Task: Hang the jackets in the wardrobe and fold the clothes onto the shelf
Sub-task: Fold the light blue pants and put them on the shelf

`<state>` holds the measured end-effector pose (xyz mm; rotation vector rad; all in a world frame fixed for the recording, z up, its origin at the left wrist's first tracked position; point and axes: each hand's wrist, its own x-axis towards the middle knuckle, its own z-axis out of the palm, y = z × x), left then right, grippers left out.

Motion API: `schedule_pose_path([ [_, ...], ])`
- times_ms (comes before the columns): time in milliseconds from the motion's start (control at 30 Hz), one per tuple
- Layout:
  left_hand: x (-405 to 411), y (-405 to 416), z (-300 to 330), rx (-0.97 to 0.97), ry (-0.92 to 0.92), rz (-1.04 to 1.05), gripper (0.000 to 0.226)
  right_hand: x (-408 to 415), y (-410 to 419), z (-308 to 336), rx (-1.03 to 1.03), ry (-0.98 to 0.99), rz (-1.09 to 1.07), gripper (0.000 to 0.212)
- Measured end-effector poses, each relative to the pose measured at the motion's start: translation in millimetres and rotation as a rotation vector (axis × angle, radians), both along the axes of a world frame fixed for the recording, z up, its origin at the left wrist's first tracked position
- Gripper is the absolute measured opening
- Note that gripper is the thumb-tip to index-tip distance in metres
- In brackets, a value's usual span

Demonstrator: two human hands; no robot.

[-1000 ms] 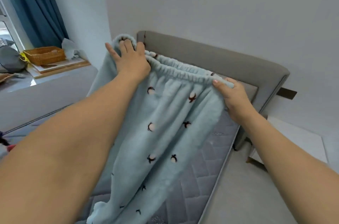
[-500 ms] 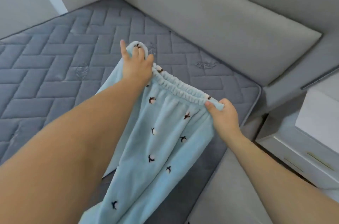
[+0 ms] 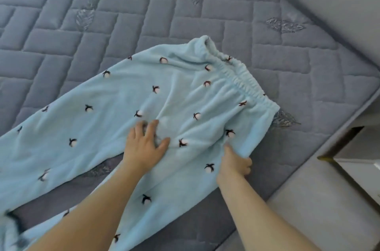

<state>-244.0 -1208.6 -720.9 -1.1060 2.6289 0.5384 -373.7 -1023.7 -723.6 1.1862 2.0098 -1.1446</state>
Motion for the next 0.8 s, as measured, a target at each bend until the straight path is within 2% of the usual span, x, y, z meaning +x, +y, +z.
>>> schedule_pose_path([
  [100, 52.7, -4.1, 5.9, 0.043, -0.010, 0.099, 0.064, 52.6, -19.9, -0.4, -0.048, 0.059, -0.110, 0.059],
  [167, 81.4, -7.8, 9.1, 0.167, -0.092, 0.070, 0.045, 94.5, -28.4, 0.6, -0.152, -0.003, -0.171, 0.039],
  [233, 101.0, -15.4, 15.4, 0.290, -0.203, 0.053, 0.030, 130.2, -34.2, 4.0, -0.226, -0.111, -0.158, 0.035],
  [300, 105.5, -32.1, 22.2, 0.306, -0.076, 0.220, 0.029, 143.9, -33.5, 6.4, -0.201, -0.125, -0.153, 0.041],
  [400, 104.1, -67.2, 31.2, 0.192, 0.151, 0.450, 0.029, 135.0, -19.0, 7.2, -0.056, -0.057, -0.152, 0.053],
  [433, 109.1, -77.0, 32.4, 0.237, 0.198, 0.501, 0.027, 134.5, -13.5, 7.0, -0.039, -0.027, -0.144, 0.051],
  [500, 133.0, -86.7, 34.9, 0.503, 0.258, 0.604, 0.029, 151.4, -11.4, 11.2, -0.103, 0.022, -0.146, 0.043],
  [533, 152.4, -85.8, 34.6, 0.617, 0.204, 0.595, 0.033, 167.5, -15.2, 15.1, -0.161, 0.016, -0.154, 0.044],
  [600, 205.5, -78.1, 31.7, 0.617, -0.100, 0.323, 0.039, 210.3, -28.6, 23.9, -0.247, -0.054, -0.137, 0.053],
  [667, 264.2, -74.5, 25.0, 0.422, -0.403, 0.062, 0.043, 259.5, -45.9, 28.7, -0.325, -0.130, -0.135, 0.055],
  [700, 292.2, -75.0, 23.7, 0.320, -0.486, -0.013, 0.046, 284.4, -56.4, 29.8, -0.371, -0.172, -0.135, 0.052],
  [800, 351.8, -81.2, 22.8, 0.083, -0.599, -0.017, 0.050, 352.6, -88.5, 30.9, -0.472, -0.342, -0.118, 0.042],
])
